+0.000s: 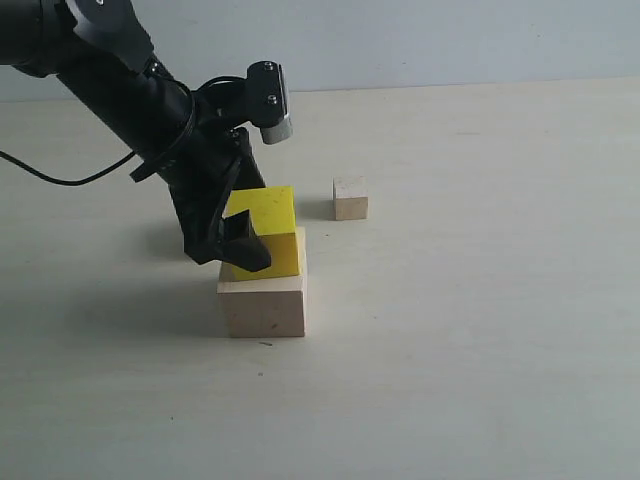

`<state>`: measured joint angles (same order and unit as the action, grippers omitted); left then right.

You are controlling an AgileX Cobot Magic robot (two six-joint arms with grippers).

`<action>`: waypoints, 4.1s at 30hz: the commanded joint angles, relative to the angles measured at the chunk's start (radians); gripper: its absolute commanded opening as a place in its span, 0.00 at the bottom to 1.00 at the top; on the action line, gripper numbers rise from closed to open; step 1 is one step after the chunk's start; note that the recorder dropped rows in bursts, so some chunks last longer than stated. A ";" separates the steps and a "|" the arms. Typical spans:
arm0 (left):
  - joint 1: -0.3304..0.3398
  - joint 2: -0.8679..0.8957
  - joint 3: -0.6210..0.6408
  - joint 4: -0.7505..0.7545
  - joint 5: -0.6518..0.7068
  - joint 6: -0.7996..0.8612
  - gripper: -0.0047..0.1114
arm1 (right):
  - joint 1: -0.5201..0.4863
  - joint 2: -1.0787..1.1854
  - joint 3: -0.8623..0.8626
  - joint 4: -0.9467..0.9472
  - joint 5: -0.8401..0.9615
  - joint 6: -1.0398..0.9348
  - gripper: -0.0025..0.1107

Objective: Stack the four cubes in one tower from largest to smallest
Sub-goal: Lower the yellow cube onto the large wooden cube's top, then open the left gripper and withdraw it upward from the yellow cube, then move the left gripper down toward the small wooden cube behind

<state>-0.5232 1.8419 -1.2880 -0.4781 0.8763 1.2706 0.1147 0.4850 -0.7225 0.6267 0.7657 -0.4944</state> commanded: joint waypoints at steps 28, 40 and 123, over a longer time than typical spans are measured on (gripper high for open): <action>-0.006 0.001 0.000 0.117 0.032 -0.129 0.69 | 0.002 0.002 0.000 0.001 0.001 0.001 0.02; -0.004 -0.013 -0.001 0.130 0.025 -0.143 0.69 | 0.002 0.002 0.000 0.001 0.001 0.001 0.02; 0.224 0.039 -0.003 0.047 -0.064 -0.035 0.69 | 0.002 0.002 -0.002 0.001 -0.006 0.001 0.02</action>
<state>-0.3024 1.8833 -1.2880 -0.4174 0.8040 1.2113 0.1147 0.4850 -0.7225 0.6267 0.7620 -0.4944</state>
